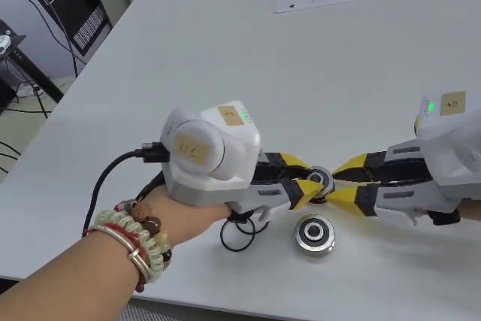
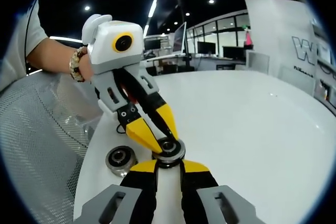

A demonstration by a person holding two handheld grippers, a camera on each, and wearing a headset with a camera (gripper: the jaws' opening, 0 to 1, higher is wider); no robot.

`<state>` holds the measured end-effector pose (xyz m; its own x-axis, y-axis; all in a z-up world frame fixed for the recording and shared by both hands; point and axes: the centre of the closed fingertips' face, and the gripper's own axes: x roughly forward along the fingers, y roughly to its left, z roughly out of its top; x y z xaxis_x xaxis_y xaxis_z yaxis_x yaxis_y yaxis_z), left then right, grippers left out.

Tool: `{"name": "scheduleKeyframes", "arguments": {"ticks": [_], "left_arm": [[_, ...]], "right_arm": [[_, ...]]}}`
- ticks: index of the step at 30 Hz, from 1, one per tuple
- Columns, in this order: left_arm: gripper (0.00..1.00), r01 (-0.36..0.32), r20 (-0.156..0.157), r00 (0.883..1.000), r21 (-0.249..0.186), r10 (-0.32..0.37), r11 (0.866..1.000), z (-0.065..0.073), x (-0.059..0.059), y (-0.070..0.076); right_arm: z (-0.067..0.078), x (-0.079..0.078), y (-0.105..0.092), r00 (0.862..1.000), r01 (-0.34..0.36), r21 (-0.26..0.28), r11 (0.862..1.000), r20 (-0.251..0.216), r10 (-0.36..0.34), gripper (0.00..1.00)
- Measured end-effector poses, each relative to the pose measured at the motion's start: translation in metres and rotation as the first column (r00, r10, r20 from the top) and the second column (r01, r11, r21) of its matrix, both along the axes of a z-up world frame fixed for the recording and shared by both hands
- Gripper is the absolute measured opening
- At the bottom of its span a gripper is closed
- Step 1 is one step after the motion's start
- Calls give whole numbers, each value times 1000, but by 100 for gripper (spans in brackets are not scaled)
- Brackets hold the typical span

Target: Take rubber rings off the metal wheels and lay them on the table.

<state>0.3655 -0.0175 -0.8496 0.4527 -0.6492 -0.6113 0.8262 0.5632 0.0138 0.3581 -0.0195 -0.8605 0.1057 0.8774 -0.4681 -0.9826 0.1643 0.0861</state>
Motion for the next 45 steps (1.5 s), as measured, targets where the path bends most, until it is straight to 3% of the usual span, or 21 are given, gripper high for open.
{"name": "scheduleKeyframes", "arguments": {"ticks": [5,13,17,19,21,23,29,33,40,45], "left_arm": [[14,5,-5,1000,0,-5,1000,0,0,0],[14,6,-5,1000,-2,-6,1000,-1,0,0],[14,8,-8,1000,-4,-8,1000,0,0,0],[14,9,-7,1000,-4,-9,1000,-1,0,1],[14,10,-6,1000,-4,-10,1000,-1,0,1],[14,9,-5,1000,-5,-9,1000,-1,-1,1],[14,8,-3,1000,-8,-8,1000,0,-1,1],[14,6,0,1000,-13,-6,1000,-1,-1,2],[14,0,4,1000,-32,0,999,0,0,2],[14,-2,3,1000,-30,2,1000,0,0,2]], "right_arm": [[-2,1,-3,1000,-4,-18,1000,24,4,7],[-2,0,-2,998,-29,-36,999,57,31,8],[-1,2,-2,998,-16,-30,999,60,18,12],[1,-4,2,998,-49,-5,999,47,49,16],[-1,-6,4,996,-61,-23,998,59,63,21],[-2,-3,5,993,-63,-37,997,94,66,22],[-2,-1,10,993,-66,-31,997,93,69,23],[-1,-1,8,994,-65,-16,998,83,66,20],[-1,0,1,992,-73,-36,997,103,77,11],[-1,0,1,991,-73,-42,996,106,77,10]]}}
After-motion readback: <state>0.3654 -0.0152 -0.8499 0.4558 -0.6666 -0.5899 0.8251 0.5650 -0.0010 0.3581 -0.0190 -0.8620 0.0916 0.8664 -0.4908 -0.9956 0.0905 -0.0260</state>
